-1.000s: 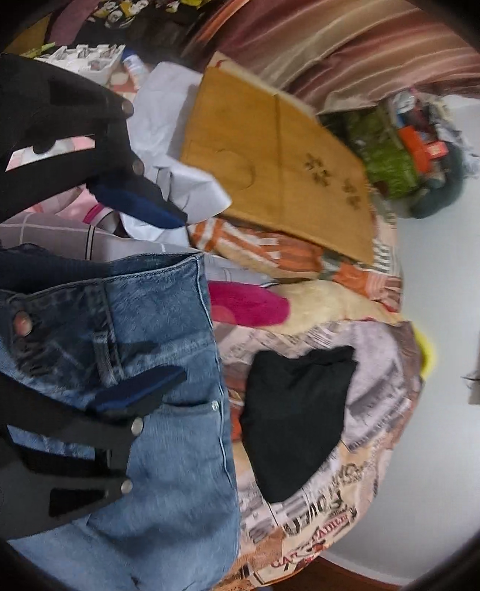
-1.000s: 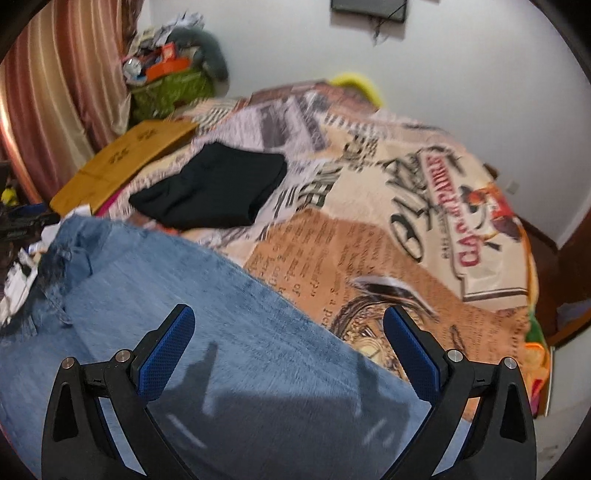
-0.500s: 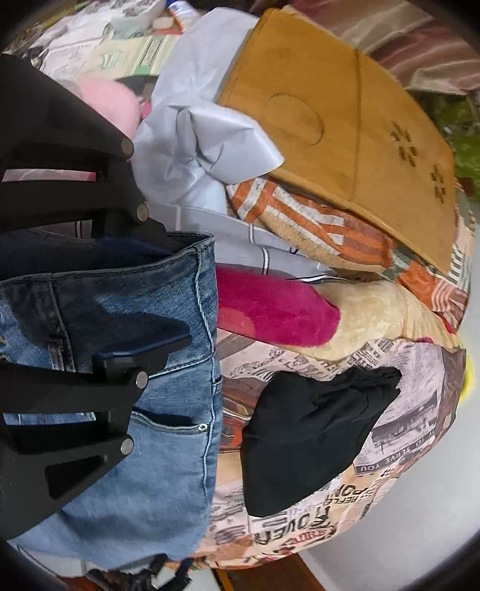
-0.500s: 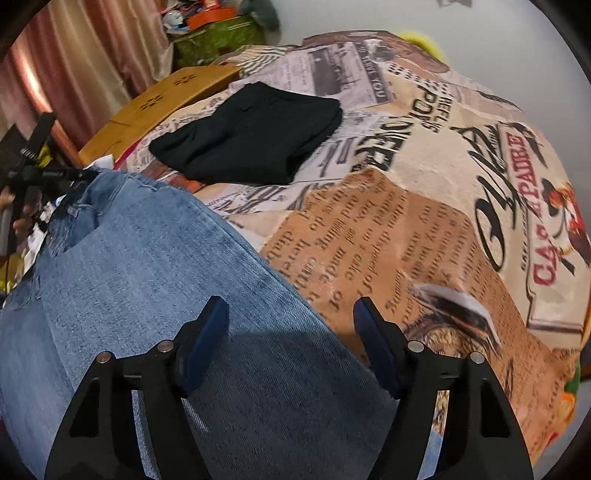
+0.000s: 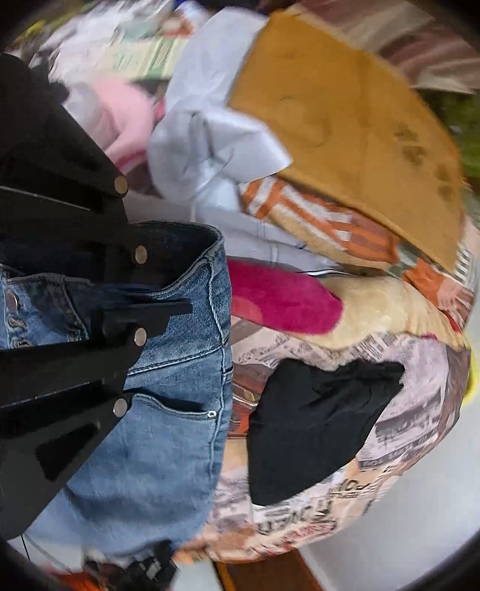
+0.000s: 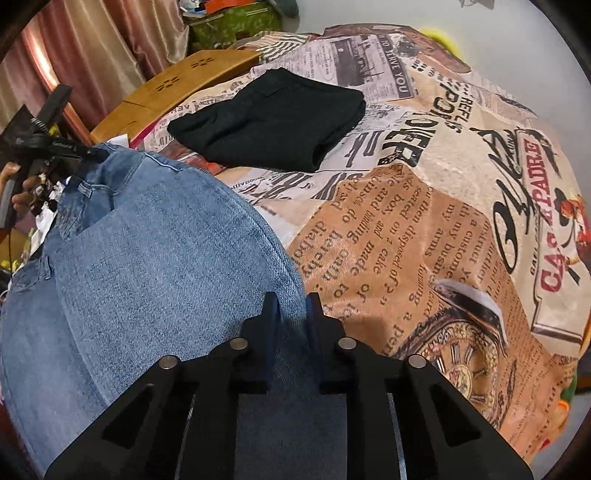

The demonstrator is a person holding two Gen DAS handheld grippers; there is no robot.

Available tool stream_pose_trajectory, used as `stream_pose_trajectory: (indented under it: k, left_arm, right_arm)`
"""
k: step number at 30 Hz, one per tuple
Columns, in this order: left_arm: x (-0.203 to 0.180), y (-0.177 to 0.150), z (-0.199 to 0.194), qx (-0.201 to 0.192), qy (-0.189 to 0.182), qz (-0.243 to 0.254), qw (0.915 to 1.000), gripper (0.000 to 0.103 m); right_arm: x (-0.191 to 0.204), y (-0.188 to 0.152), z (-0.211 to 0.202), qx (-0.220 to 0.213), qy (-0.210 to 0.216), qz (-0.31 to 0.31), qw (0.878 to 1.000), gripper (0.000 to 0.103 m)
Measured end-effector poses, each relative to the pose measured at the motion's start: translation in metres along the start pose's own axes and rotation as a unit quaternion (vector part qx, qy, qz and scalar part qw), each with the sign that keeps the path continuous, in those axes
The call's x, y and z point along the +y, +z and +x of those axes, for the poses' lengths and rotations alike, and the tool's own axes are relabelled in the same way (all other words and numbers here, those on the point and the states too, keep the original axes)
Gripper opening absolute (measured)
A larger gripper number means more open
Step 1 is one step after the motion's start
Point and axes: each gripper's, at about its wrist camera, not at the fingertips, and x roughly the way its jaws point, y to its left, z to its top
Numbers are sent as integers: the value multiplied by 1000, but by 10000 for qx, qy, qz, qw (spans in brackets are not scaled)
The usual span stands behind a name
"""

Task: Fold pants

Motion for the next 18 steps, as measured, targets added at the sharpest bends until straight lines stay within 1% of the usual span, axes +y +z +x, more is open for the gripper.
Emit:
stream_pose_trajectory:
  k: [2,5,6,8,11,13,15,18]
  left_arm:
    - [-8,1,-11,-200,152,170,9995,3]
    - [-21,7,-30,-567,283,330,9974,3]
    - [-24,11,-38,-720,339,356,9962,3]
    - [-27,22,-49,-894,373,331,9948,3]
    - [-31,40,-62,-1116,414,294,9925,3]
    - [-34,46,-69,-1239,423,310,9909,3]
    - [-36,47,-75,-1338,423,363,9894,3]
    - [-40,38,-80,-1400,463,511,9877,3]
  right_arm:
    - [5,1,-4,-109,-290,-38,9995,11]
    - [6,9,-8,-166,-525,32,9985,10]
    - [5,11,-10,-172,-565,85,9982,10]
    - [3,17,-13,-225,-680,128,9974,10]
    - [-4,30,-23,-421,-916,173,9948,9]
    - [-13,37,-35,-611,-939,367,9930,9]
    - [-12,39,-44,-742,-918,445,9920,9]
    - [-1,31,-59,-919,-841,355,9916,9]
